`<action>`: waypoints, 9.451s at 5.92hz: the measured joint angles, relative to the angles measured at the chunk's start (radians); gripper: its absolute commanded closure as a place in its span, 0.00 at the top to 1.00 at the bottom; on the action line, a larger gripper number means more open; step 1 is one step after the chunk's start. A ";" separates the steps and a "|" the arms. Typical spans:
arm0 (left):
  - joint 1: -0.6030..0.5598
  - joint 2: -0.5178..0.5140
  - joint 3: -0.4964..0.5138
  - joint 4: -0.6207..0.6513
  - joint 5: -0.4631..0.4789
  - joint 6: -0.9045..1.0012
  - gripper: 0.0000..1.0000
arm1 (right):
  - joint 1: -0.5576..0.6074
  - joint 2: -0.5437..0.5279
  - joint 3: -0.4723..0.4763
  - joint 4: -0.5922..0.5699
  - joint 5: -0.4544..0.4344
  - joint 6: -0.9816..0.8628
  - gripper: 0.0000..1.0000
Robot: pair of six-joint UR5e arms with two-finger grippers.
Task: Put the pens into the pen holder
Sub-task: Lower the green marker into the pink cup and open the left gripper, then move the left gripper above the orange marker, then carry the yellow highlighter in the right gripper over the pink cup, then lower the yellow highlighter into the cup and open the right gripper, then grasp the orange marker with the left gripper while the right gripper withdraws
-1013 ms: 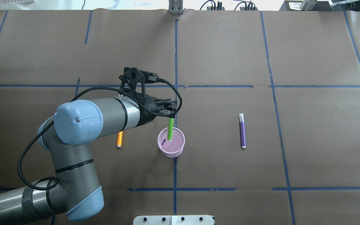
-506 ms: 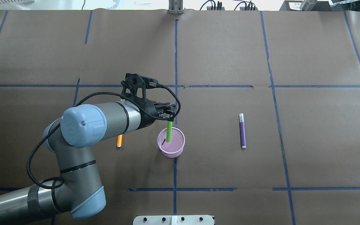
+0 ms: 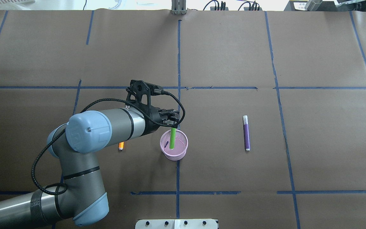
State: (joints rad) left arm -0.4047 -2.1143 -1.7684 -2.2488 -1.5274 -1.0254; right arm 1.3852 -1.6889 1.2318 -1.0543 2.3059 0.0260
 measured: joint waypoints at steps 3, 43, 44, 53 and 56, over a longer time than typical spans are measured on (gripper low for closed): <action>0.001 -0.003 -0.017 -0.001 -0.001 0.000 1.00 | 0.001 0.000 0.000 0.000 0.001 0.000 1.00; -0.258 -0.056 0.278 0.540 -0.614 0.140 1.00 | -1.144 0.704 0.603 -0.114 -1.083 0.927 0.43; -0.258 -0.056 0.278 0.540 -0.614 0.140 1.00 | -1.148 0.704 0.602 -0.113 -1.087 0.936 0.99; -0.257 -0.051 0.289 0.540 -0.614 0.140 0.65 | -0.851 0.704 0.659 -0.334 -0.626 0.934 1.00; -0.258 -0.053 0.292 0.540 -0.614 0.140 0.08 | -0.782 0.701 0.661 -0.353 -0.544 0.931 1.00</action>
State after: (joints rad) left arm -0.6622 -2.1670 -1.4765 -1.7089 -2.1414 -0.8851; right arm 0.6036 -0.9879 1.8929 -1.4068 1.7619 0.9573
